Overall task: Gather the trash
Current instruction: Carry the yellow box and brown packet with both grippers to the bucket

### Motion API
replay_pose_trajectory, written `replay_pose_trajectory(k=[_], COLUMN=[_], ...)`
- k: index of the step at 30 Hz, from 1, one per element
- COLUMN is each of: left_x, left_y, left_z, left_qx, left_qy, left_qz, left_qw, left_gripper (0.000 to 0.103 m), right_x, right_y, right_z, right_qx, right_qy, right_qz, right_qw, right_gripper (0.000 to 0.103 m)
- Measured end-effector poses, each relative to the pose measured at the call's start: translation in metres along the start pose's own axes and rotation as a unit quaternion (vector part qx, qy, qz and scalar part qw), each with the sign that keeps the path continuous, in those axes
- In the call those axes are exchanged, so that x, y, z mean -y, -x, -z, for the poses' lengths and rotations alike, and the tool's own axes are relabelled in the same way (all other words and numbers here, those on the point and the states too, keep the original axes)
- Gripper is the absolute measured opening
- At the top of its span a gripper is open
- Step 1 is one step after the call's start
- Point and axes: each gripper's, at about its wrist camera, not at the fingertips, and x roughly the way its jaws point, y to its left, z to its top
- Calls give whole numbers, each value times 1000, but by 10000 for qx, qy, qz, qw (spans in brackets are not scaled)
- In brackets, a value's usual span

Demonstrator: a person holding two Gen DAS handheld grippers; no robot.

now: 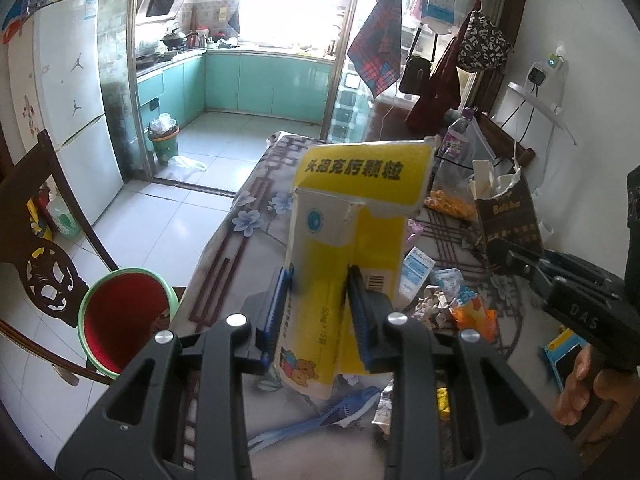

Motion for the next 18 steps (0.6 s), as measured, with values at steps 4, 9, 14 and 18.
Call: replay_pose_trajectory(k=[4,9,14,18], left_x=[-12,-33,-59,-80], left_y=[-2,-3,-7,-11], left_z=[2,1,-4,-8], left_qx=[-29,-62,-127,-182], left_qy=[57,79,90,61], left_qz=[23,57,103,147], left_qw=[10000,9999,9998,9997], left_gripper=[30,30,30,30], right_x=[-7,-25,-44,-62], right_y=[-7,-16,-28,-40], right_z=[1,-2,-3,-5], right_qx=[-39,-75,-127,-171], right_qy=[6,22,28,-14], right_qz=[71,144,185,229], right_qw=[10000,9999,9997,9996], right_gripper=[24,24,24,24])
